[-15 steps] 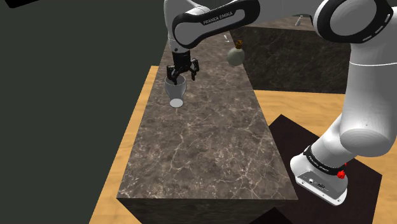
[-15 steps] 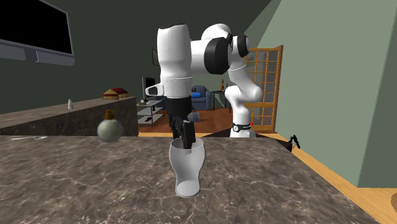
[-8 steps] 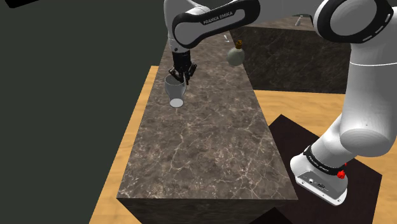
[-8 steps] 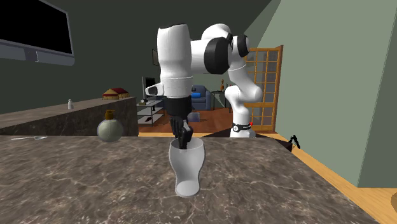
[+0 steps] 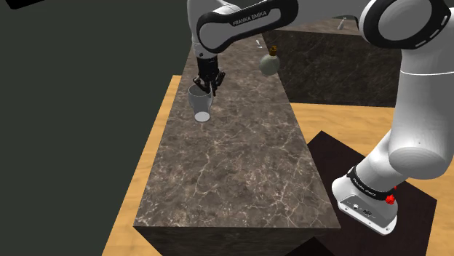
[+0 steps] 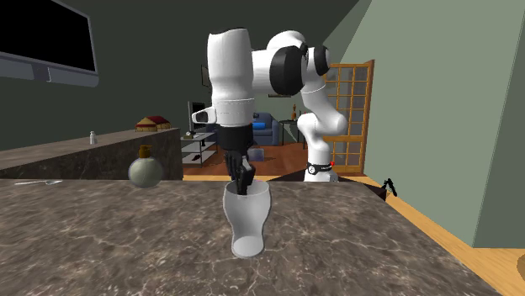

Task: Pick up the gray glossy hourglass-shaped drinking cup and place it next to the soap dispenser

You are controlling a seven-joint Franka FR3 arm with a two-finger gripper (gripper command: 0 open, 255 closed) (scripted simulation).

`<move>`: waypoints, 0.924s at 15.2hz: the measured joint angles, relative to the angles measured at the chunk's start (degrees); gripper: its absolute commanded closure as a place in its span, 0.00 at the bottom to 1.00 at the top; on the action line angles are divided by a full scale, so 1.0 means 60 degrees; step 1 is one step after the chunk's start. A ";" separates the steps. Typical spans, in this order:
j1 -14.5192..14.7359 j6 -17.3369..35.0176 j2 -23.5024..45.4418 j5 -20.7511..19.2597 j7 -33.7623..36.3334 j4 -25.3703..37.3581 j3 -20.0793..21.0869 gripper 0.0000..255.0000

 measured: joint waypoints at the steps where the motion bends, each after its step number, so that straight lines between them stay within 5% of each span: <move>1: 0.0005 -0.0116 -0.0011 0.0009 -0.0011 0.0104 0.0004 1.00; 14: 0.0034 -0.1557 -0.0337 0.0141 -0.0149 0.1242 0.0070 1.00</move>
